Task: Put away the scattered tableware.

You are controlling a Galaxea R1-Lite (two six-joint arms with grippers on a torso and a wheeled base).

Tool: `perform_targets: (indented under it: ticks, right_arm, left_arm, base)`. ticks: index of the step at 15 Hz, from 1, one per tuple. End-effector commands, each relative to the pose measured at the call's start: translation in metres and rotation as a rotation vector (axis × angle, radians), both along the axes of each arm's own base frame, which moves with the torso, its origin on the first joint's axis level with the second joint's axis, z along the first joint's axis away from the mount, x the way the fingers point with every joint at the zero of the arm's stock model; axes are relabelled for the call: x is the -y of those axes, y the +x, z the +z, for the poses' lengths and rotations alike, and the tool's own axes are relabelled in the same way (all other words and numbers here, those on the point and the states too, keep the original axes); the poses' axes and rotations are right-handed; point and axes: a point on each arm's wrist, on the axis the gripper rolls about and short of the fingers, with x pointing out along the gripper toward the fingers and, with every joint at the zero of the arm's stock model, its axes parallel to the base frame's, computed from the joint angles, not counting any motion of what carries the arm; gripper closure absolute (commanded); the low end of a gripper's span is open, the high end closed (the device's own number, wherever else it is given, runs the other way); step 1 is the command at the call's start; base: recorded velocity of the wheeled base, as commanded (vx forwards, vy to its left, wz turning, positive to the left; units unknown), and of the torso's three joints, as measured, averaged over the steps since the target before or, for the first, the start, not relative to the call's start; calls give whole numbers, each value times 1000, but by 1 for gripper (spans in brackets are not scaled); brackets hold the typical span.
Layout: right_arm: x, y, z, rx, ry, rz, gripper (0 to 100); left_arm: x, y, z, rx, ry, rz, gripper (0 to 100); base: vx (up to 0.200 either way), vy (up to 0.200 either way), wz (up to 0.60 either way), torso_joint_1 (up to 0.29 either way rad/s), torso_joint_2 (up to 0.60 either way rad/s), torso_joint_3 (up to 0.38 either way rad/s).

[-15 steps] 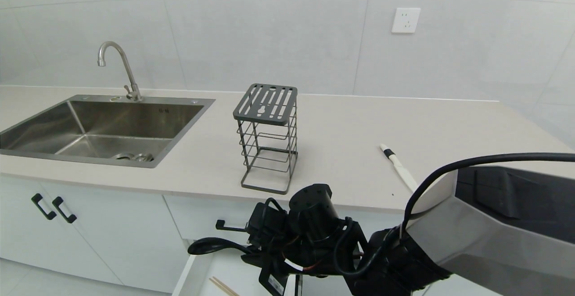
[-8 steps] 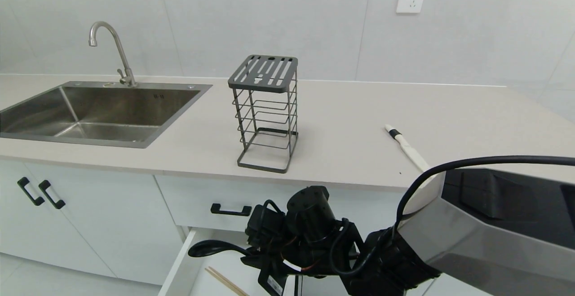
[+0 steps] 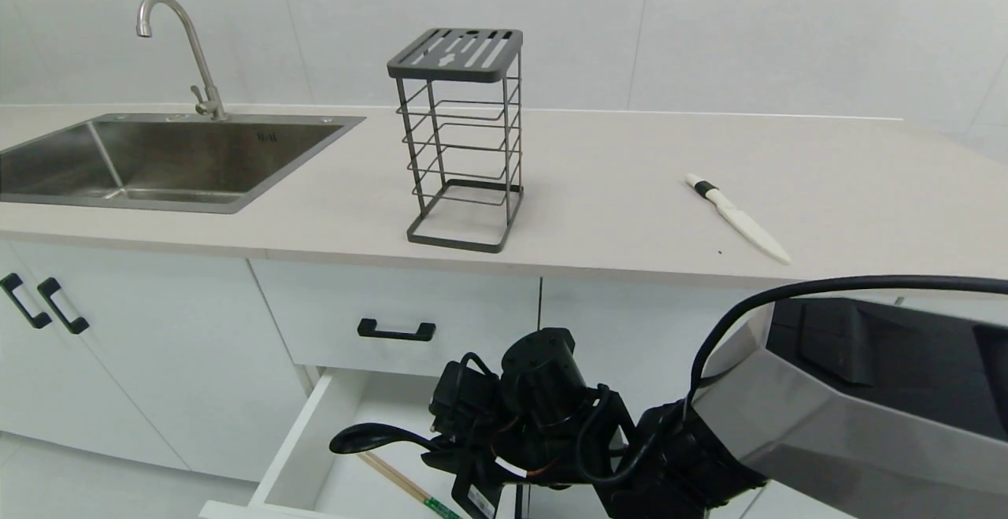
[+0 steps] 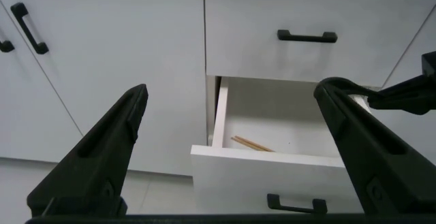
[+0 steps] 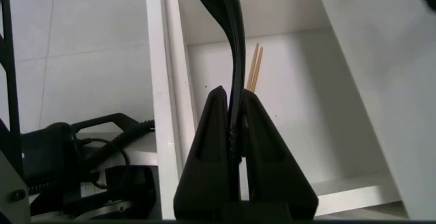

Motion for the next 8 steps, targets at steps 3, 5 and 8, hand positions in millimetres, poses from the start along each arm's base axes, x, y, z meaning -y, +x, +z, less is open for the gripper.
perform_targets:
  ticks: [3, 5, 8]
  right_arm:
    - [-3, 3, -1, 4, 5, -1, 100]
    - [-4, 6, 0, 7, 10, -7, 100]
    - [-7, 12, -3, 9, 12, -18, 100]
  left_arm:
    - [0, 0, 0, -1, -2, 0, 0]
    - [0, 0, 0, -1, -2, 0, 0]
    - [0, 0, 0, -1, 0, 0, 0]
  base:
    - [0, 0, 0, -255, 434, 175]
    - [0, 0, 0, -210, 312, 117]
    - [0, 0, 0, -54, 144, 54]
